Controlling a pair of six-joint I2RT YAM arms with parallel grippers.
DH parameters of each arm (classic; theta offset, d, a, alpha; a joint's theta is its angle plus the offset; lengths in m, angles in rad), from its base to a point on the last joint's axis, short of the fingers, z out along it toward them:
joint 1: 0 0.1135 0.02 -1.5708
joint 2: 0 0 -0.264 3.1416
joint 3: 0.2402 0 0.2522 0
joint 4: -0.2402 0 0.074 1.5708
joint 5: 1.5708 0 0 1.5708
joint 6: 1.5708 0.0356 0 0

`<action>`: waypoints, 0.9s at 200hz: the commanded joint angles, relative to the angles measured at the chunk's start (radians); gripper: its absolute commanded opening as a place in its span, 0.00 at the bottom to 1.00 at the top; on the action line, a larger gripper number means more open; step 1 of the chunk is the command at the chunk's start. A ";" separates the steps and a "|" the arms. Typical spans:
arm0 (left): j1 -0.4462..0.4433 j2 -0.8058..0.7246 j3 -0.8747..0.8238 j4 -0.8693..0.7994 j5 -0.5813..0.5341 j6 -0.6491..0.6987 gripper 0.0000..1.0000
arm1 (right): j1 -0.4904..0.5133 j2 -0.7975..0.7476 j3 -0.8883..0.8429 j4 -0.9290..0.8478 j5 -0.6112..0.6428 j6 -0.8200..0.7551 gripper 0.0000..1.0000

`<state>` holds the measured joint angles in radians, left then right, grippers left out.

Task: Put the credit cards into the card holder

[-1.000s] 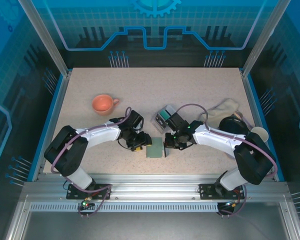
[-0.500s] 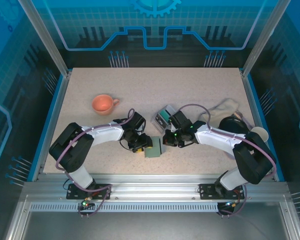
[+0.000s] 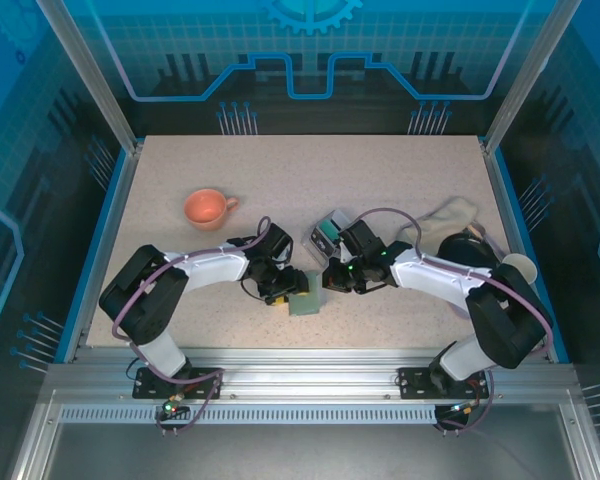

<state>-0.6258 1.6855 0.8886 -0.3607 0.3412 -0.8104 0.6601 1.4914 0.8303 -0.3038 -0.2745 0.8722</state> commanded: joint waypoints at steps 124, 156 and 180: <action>-0.025 -0.132 -0.006 0.108 -0.030 -0.007 0.82 | -0.065 -0.089 -0.114 0.169 -0.114 0.094 0.00; -0.024 -0.113 0.024 0.094 -0.018 -0.016 0.81 | -0.092 -0.109 -0.175 0.278 -0.170 0.140 0.00; -0.024 -0.108 0.031 0.098 -0.017 -0.024 0.81 | -0.105 -0.104 -0.194 0.325 -0.208 0.152 0.00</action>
<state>-0.6445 1.5772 0.8894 -0.2558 0.3290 -0.8135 0.5735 1.4025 0.6563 -0.0753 -0.4095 0.9905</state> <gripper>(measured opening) 0.812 0.043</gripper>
